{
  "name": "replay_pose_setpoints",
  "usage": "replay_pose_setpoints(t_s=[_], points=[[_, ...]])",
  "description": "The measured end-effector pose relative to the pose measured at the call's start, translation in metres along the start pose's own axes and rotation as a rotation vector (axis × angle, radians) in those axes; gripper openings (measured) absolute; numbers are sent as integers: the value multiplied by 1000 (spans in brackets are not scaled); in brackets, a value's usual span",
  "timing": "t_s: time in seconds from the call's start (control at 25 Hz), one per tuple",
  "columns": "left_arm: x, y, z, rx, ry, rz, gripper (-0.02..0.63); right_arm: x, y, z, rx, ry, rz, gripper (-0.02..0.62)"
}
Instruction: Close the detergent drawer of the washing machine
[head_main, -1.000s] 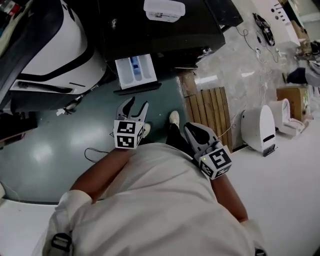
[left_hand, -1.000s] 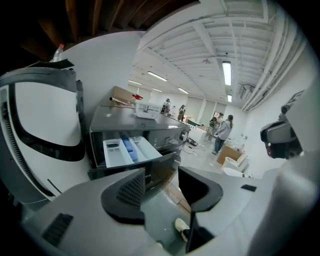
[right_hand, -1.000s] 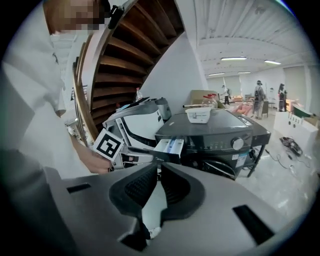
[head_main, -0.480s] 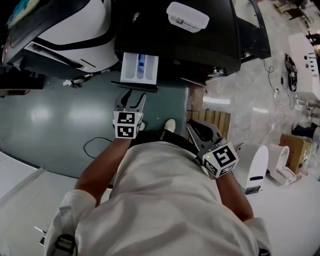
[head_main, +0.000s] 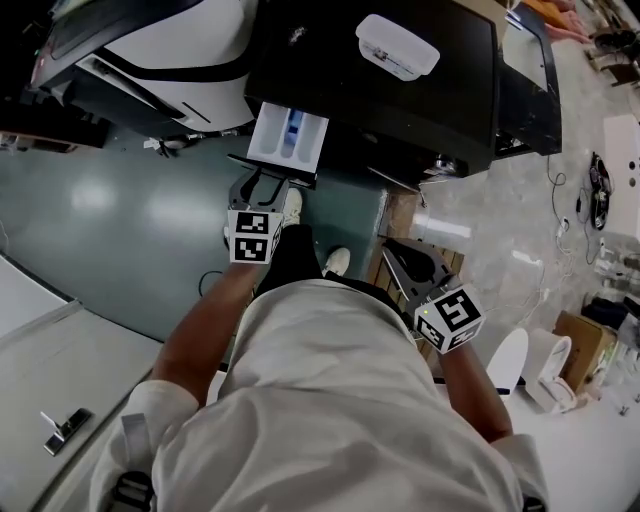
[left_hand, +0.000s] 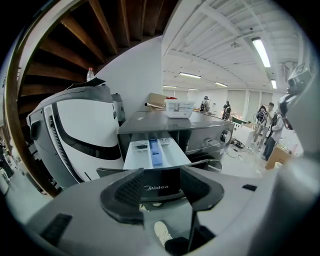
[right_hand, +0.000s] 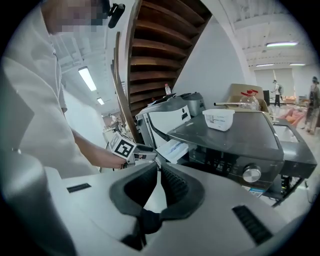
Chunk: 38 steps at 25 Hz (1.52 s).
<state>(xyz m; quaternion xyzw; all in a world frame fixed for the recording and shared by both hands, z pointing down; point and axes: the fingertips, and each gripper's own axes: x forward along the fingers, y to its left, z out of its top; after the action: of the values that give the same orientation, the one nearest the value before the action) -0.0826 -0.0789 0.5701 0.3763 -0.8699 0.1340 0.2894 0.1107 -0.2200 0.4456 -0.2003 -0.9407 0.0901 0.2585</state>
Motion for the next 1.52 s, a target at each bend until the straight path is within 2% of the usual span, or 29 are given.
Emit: replay_pose_setpoints(t_s=[0.48, 0.96, 1.36, 1.52], points=[[3, 0, 3, 16, 7, 21, 218, 23, -18, 25, 3, 9, 26, 25], [8, 1, 8, -4, 1, -1, 215, 48, -10, 32, -32, 26, 78, 25], [18, 6, 18, -5, -3, -15, 209, 67, -12, 40, -16, 64, 71, 25], [23, 6, 22, -9, -6, -22, 202, 76, -15, 47, -13, 50, 74, 25]])
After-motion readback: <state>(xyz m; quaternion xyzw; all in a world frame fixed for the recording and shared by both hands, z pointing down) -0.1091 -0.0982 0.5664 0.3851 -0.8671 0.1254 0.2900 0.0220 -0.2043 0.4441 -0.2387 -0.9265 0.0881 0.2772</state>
